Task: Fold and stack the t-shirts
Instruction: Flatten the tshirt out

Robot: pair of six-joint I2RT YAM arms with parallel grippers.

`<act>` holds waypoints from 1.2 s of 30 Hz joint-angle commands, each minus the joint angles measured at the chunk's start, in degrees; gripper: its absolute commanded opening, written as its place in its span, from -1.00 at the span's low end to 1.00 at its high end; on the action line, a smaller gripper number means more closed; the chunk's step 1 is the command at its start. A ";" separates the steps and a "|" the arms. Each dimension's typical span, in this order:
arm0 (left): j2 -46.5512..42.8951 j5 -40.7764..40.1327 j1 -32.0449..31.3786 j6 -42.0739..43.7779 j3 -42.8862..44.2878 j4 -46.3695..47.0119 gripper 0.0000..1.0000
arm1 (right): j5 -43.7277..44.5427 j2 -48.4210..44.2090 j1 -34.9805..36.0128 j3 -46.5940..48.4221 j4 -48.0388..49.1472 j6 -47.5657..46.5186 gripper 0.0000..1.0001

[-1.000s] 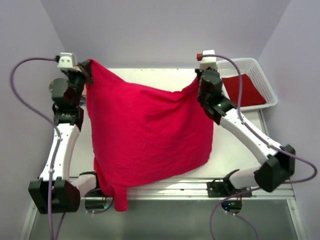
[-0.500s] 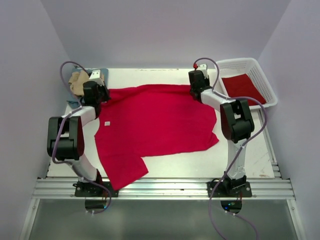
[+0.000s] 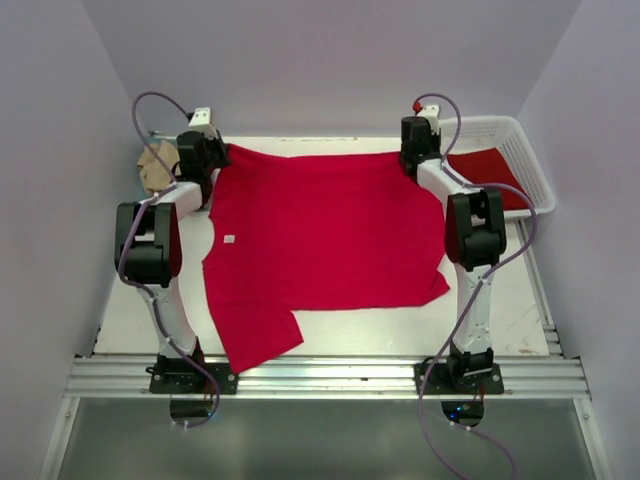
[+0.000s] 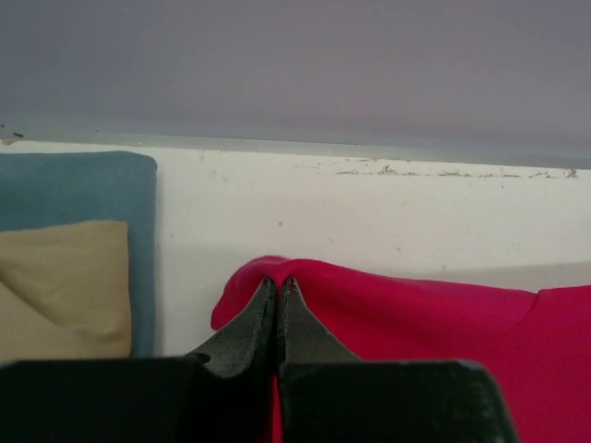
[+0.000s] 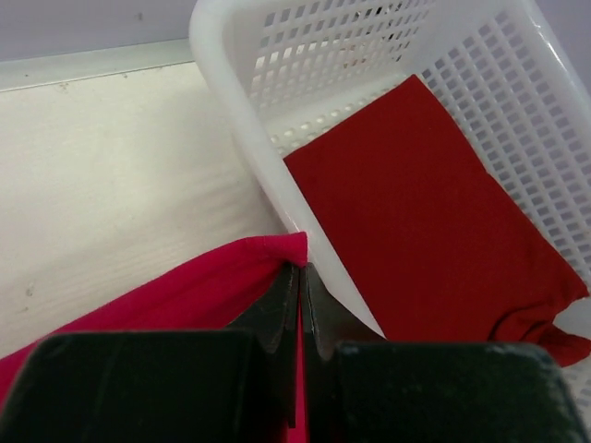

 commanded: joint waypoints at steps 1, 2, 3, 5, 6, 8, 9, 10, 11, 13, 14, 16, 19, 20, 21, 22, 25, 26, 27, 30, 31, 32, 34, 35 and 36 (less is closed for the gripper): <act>3.77 0.07 -0.05 0.25 6.38 2.32 -1.00 | 1.17 2.90 -1.88 4.12 1.63 -1.19 -1.00; 5.34 0.07 -0.05 0.34 7.18 2.23 -1.00 | 0.65 3.43 -1.97 4.56 1.63 -1.10 -1.00; 6.05 0.16 -0.05 0.34 7.98 2.14 -1.00 | 0.47 3.96 -2.06 5.61 1.63 -1.10 -1.00; 8.60 0.42 -0.05 0.34 10.44 1.44 -1.00 | -0.40 6.33 -2.32 7.10 1.54 -1.01 -1.00; 9.39 0.42 -0.05 0.34 11.23 1.18 -1.00 | -0.76 7.29 -2.24 8.77 1.02 -0.92 -1.00; 11.68 0.42 -0.05 0.43 13.16 0.74 -1.00 | -1.63 9.40 -2.24 10.18 0.66 -0.49 -1.00; 12.29 0.51 -0.05 0.43 13.60 0.82 -1.00 | -2.08 9.85 -2.24 11.15 0.57 -0.22 -1.00; 13.61 0.51 -0.05 0.51 14.48 0.74 -1.00 | -2.43 10.37 -2.24 11.50 0.66 -0.13 -1.00; 14.14 0.42 -0.05 0.51 14.92 0.47 -1.00 | -2.61 11.51 -2.24 12.03 0.66 -0.04 -1.00; 15.46 0.51 -0.05 0.43 15.89 0.56 -1.00 | -3.13 12.39 -2.24 13.70 -0.04 0.13 -1.00; 15.73 0.60 -0.05 0.43 16.07 0.65 -1.00 | -3.31 12.57 -2.24 13.79 -0.04 0.22 -1.00; 16.34 0.60 -0.05 0.51 16.51 0.82 -1.00 | -3.66 12.31 -2.24 13.27 0.66 0.13 -1.00; 16.43 0.60 -0.05 0.69 16.51 1.26 -1.00 | -4.27 11.08 -2.24 11.42 1.54 0.04 -1.00; 16.43 0.51 -0.05 0.78 16.68 1.35 -1.00 | -4.45 10.56 -2.32 11.16 2.93 0.13 -1.00; 16.43 0.42 -0.05 0.86 16.77 1.35 -1.00 | -4.71 10.38 -2.24 11.07 2.95 0.05 -1.00; 16.26 0.42 -0.05 0.95 16.77 1.18 -1.00 | -4.72 10.20 -2.24 10.98 2.77 0.31 -1.00; 14.85 0.33 -0.05 1.22 15.99 1.52 -1.00 | -4.72 8.36 -2.24 8.88 3.73 0.31 -1.00; 14.41 0.42 -0.05 1.30 15.46 1.87 -1.00 | -4.72 7.75 -2.24 7.04 4.69 0.22 -1.00; 13.37 0.33 -0.05 1.39 14.15 2.14 -1.00 | -4.72 6.26 -2.24 5.98 5.14 0.22 -1.00; 13.00 0.07 -0.05 2.09 13.61 2.32 -1.00 | -4.98 4.49 -2.24 2.72 6.90 0.04 -1.00; 13.18 -0.02 -0.05 2.18 13.96 0.93 -1.00 | -5.15 4.23 -2.24 2.37 6.73 0.13 -1.00; 13.44 0.07 -0.05 2.27 14.40 0.56 -1.00 | -5.33 4.23 -2.32 2.45 6.38 0.22 -1.00; 13.62 0.24 -0.05 2.01 13.88 0.99 -1.00 | -5.68 4.23 -2.24 2.63 5.76 0.83 -1.00; 13.53 0.25 -0.05 1.83 13.35 1.26 -1.00 | -5.86 4.23 -2.24 2.46 5.76 1.01 -1.00; 13.70 0.25 -0.05 1.66 13.26 1.52 -1.00 | -5.95 4.31 -2.24 2.45 5.76 1.27 -1.00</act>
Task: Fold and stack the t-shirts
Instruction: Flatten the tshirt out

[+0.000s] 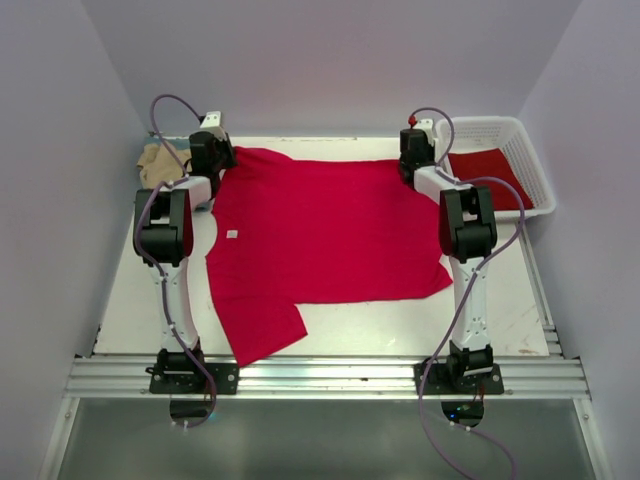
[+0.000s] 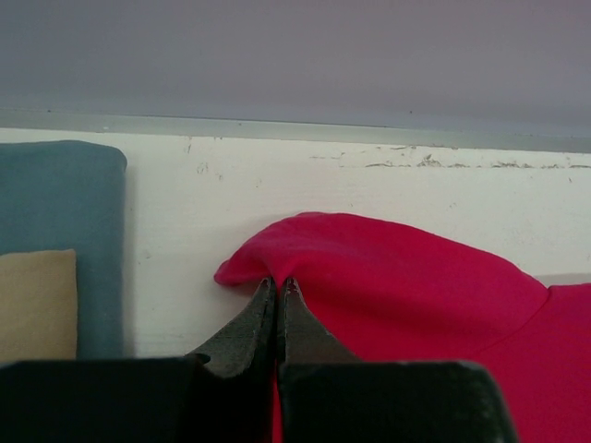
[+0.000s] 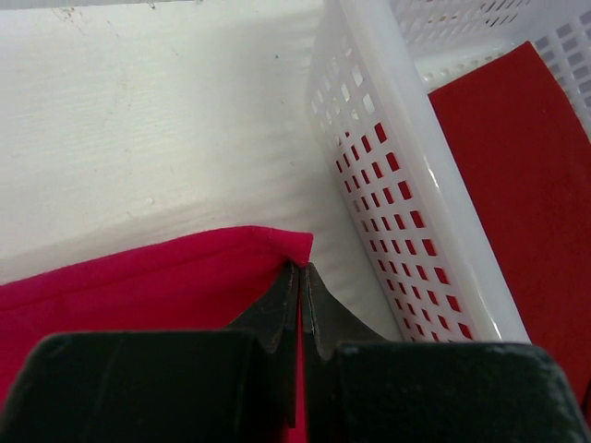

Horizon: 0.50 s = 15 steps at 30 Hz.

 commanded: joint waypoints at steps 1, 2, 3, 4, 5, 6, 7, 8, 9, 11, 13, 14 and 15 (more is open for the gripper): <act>-2.56 -0.50 0.28 1.00 -0.75 2.44 -1.00 | -0.33 -4.76 -0.36 -0.34 2.70 1.56 -1.00; -2.47 -0.67 0.28 1.00 -0.49 2.36 -1.00 | -0.33 -4.67 -0.36 -0.26 2.70 1.56 -1.00; -2.12 -0.67 0.28 1.09 -0.31 2.10 -1.00 | -0.33 -4.58 -0.36 -0.26 2.79 1.56 -1.00; -2.03 -0.67 0.28 1.26 -0.14 2.01 -1.00 | -0.33 -4.32 -0.36 -0.26 2.96 1.56 -1.00; -1.85 -0.67 0.28 1.26 0.21 2.01 -1.00 | -0.33 -4.32 -0.36 -0.26 3.05 1.47 -1.00; -1.85 -0.67 0.28 1.26 0.21 2.18 -1.00 | -0.42 -4.23 -0.36 -0.26 3.05 1.38 -1.00; -1.68 -0.76 0.28 1.26 0.39 2.18 -1.00 | -0.33 -4.23 -0.36 -0.26 3.22 1.38 -1.00; -1.33 -0.67 0.28 1.26 0.83 2.18 -1.00 | -0.50 -4.14 -0.44 -0.26 3.31 1.38 -1.00; -1.15 -0.67 0.28 1.26 1.18 1.75 -1.00 | -0.59 -4.06 -0.36 -0.17 3.31 1.30 -1.00; -0.45 -0.67 0.28 1.26 1.97 1.48 -1.00 | -0.68 -3.44 -0.36 0.45 3.05 1.38 -1.00; -0.36 -0.59 0.28 1.26 2.15 1.48 -1.00 | -0.68 -3.35 -0.36 0.62 2.96 1.38 -1.00; -0.18 -0.59 0.28 1.35 2.15 1.48 -1.00 | -0.68 -3.18 -0.44 0.54 2.96 1.47 -1.00; -0.01 -0.67 0.28 1.35 2.23 1.56 -1.00 | -0.59 -3.18 -0.36 0.62 2.96 1.47 -1.00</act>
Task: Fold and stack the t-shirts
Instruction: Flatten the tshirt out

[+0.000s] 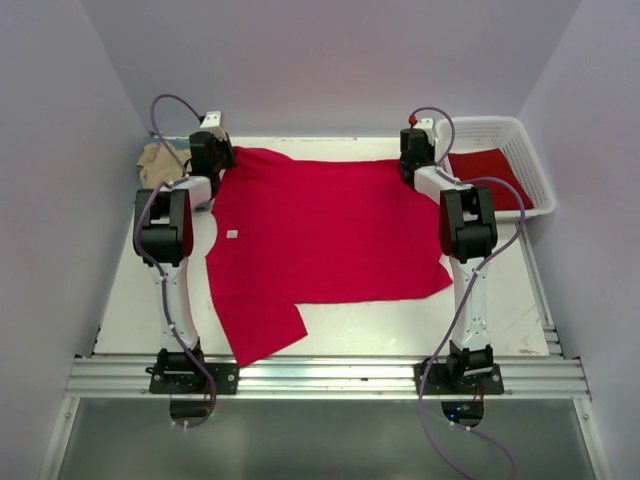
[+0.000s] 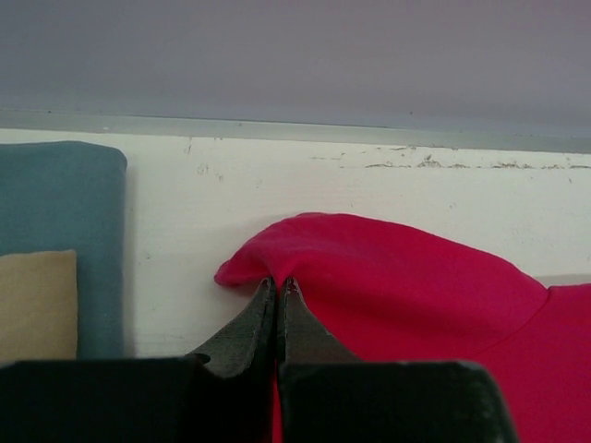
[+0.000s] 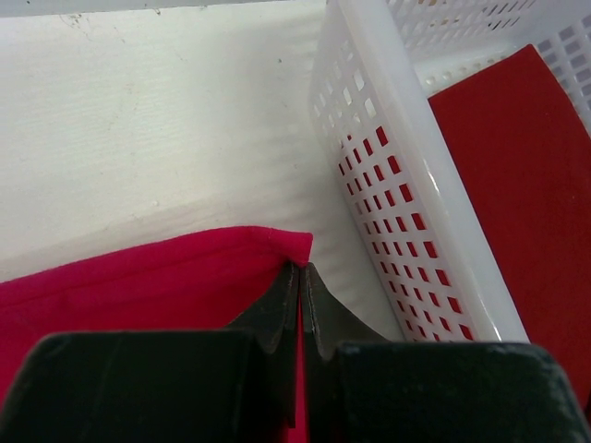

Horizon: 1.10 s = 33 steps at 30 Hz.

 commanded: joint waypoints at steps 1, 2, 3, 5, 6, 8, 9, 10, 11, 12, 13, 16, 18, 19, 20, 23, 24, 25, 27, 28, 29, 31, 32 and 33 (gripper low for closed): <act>-0.11 -1.20 0.28 1.35 2.15 1.50 -1.00 | -0.14 -2.76 -0.36 0.80 2.35 1.27 -0.96; -0.12 -1.55 0.28 1.35 2.15 1.50 -0.68 | -0.14 -3.02 -0.36 0.62 2.35 1.54 -0.71; -0.12 -1.81 0.28 1.35 1.97 1.59 -0.29 | -0.31 -3.20 -0.44 0.27 2.52 1.54 -0.39; -0.90 -3.74 0.28 1.18 1.19 2.28 1.00 | -1.10 -3.64 -0.36 -0.08 2.96 1.54 0.52; -1.34 -4.45 0.28 1.00 0.75 2.81 1.00 | -1.36 -4.33 -0.36 -0.43 3.05 1.45 0.78; -3.00 -6.38 0.28 1.09 -0.84 4.48 1.00 | -1.63 -5.21 -0.36 -0.96 3.93 1.45 0.98; -3.54 -6.65 0.28 1.09 -1.19 4.75 1.00 | -1.89 -6.70 -0.36 -2.35 4.63 1.45 0.98; -4.24 -7.43 0.28 1.18 -2.06 5.19 1.00 | -2.07 -7.85 -0.36 -3.15 6.46 1.54 0.98; -5.99 -7.53 0.28 1.18 -2.59 6.32 1.00 | -2.24 -8.81 -0.36 -4.12 7.44 1.54 0.98; -7.05 -7.44 0.28 1.09 -3.38 7.20 1.00 | -2.42 -10.04 -0.36 -5.95 8.32 1.45 0.98; -9.32 -7.44 0.28 0.91 -5.04 8.17 1.00 | -3.29 -12.75 -0.27 -6.75 9.54 2.23 0.98; -14.50 -7.09 0.28 -0.14 -8.03 9.67 1.00 | -4.44 -18.29 0.25 -9.48 9.91 3.56 0.98; -17.59 -6.21 0.28 -0.49 -11.54 9.94 1.00 | -5.67 -21.47 0.69 -12.11 9.56 3.91 0.98; -20.91 -5.78 -1.90 -0.93 -12.95 9.94 1.00 | -6.46 -24.70 1.31 -13.34 8.95 4.61 0.98; -22.86 -5.68 -2.53 -0.93 -14.54 9.50 1.00 | -8.55 -26.21 1.66 -15.35 8.07 4.96 0.98; -31.21 -6.74 -5.69 -1.72 -22.09 7.66 0.97 | -10.32 -32.87 2.72 -19.66 3.24 8.64 0.71; -33.06 -7.17 -6.57 -1.90 -25.07 6.70 0.93 | -12.77 -34.91 3.07 -23.51 1.40 9.35 0.09; -36.12 -9.00 -8.67 -3.29 -25.97 5.12 0.78 | -12.97 -36.67 3.51 -25.64 0.34 10.23 -0.47; -38.51 -6.58 -11.13 -5.23 -27.63 -2.61 0.25 | -11.75 -41.42 4.99 -30.90 -5.17 14.01 -1.00; -41.48 -6.13 -12.02 -6.89 -28.69 -6.98 0.01 | -10.95 -42.82 5.96 -32.58 -6.77 15.06 -1.00; -43.25 -5.86 -12.99 -7.52 -30.01 -8.94 -0.21 | -9.55 -44.32 6.93 -34.25 -8.27 15.16 -1.00; -48.59 -7.08 -17.01 -8.22 -35.10 -13.41 -0.66 | -3.96 -48.18 10.52 -38.39 -13.37 15.60 -1.00; -50.28 -7.44 -18.52 -8.66 -36.60 -15.53 -0.79 | -2.52 -49.42 11.32 -39.62 -15.04 16.65 -1.00; -51.87 -9.09 -19.84 -9.36 -39.31 -17.55 -0.89 | -1.90 -51.69 11.77 -41.20 -20.27 18.22 -1.00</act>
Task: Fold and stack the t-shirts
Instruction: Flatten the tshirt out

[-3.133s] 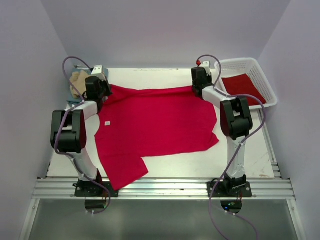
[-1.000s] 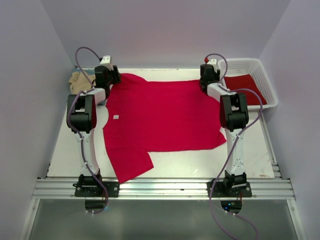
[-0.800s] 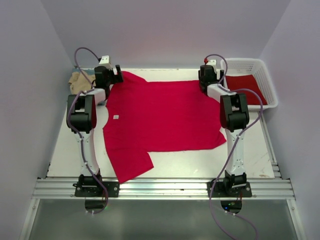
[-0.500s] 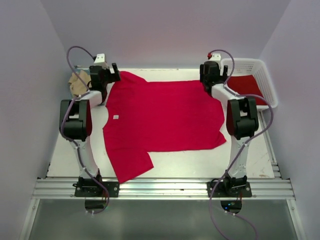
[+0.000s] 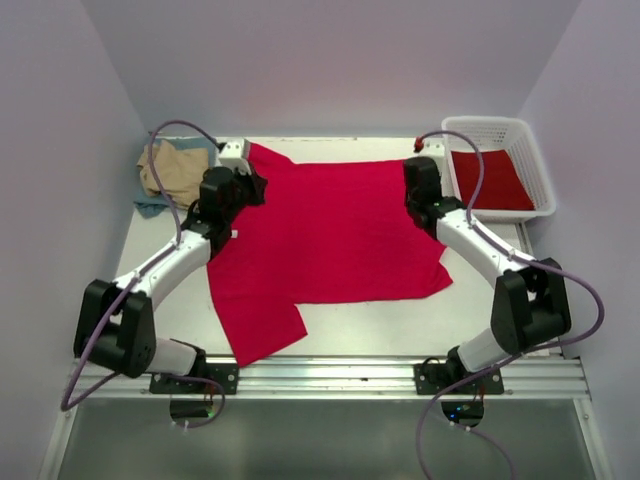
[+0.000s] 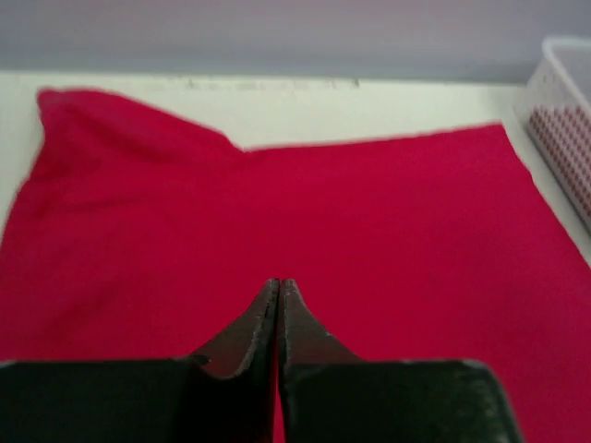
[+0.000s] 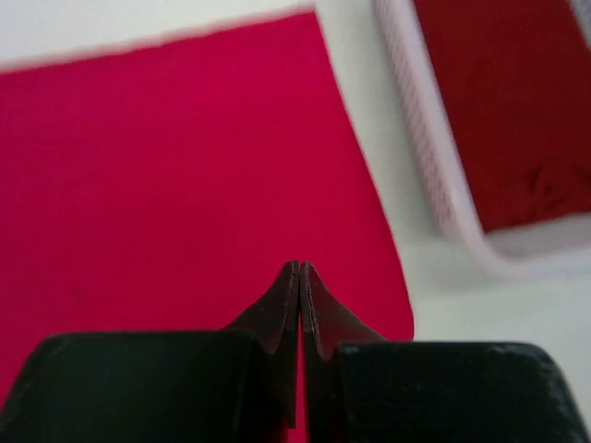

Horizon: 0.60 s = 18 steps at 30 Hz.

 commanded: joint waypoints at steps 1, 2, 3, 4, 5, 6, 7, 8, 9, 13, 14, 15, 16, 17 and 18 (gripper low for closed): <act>-7.33 -2.75 -5.13 -4.75 -6.46 -12.91 -0.98 | 5.73 -4.91 2.61 -4.01 -16.14 7.21 -1.00; -8.66 -2.84 -5.67 -5.64 -7.51 -16.76 -1.00 | 7.13 -5.79 2.61 -4.45 -18.69 10.54 -1.00; -10.15 -2.75 -6.03 -6.43 -9.44 -20.54 -1.00 | 8.01 -7.11 2.61 -5.41 -23.50 11.88 -1.00; -13.12 -2.49 -6.64 -7.57 -10.33 -24.49 -1.00 | 9.41 -7.64 2.61 -5.86 -25.73 14.33 -1.00; -14.63 -2.49 -7.08 -8.19 -11.03 -26.44 -1.00 | 11.34 -8.17 2.61 -6.82 -27.75 15.22 -1.00; -17.78 -2.58 -8.04 -8.46 -12.08 -27.94 -1.00 | 13.10 -9.05 2.61 -7.44 -30.73 16.28 -1.00; -19.12 -2.75 -8.57 -9.42 -12.44 -31.18 -1.00 | 15.21 -9.49 2.61 -7.97 -32.24 19.24 -1.00; -20.43 -2.84 -9.01 -10.38 -12.71 -32.78 -1.00 | 17.67 -9.58 2.61 -8.49 -33.64 20.58 -1.00; -22.80 -2.14 -9.45 -11.17 -12.97 -34.01 -1.00 | 18.30 -9.50 2.44 -8.67 -36.01 21.72 -1.00; -26.94 -1.43 -11.21 -14.16 -12.62 -38.84 -1.00 | 19.36 -7.13 1.21 -9.55 -43.32 30.77 -1.00; -27.65 -1.43 -11.65 -14.43 -12.45 -39.29 -1.00 | 18.23 -7.03 0.42 -10.86 -43.67 31.48 -1.00; -28.79 -1.43 -12.18 -14.61 -12.19 -40.43 -1.00 | 14.56 -7.12 -0.98 -11.65 -43.50 32.36 -1.00; -29.32 -1.35 -12.36 -14.61 -11.92 -41.05 -1.00 | 12.09 -7.38 -1.86 -12.62 -42.72 32.20 -1.00; -29.85 -1.35 -12.44 -14.44 -11.22 -41.58 -1.00 | 8.67 -8.08 -2.65 -14.98 -41.67 32.19 -1.00; -30.72 -1.52 -12.45 -14.09 -10.69 -42.19 -1.00 | 3.33 -8.44 -4.14 -16.31 -39.05 32.19 -1.00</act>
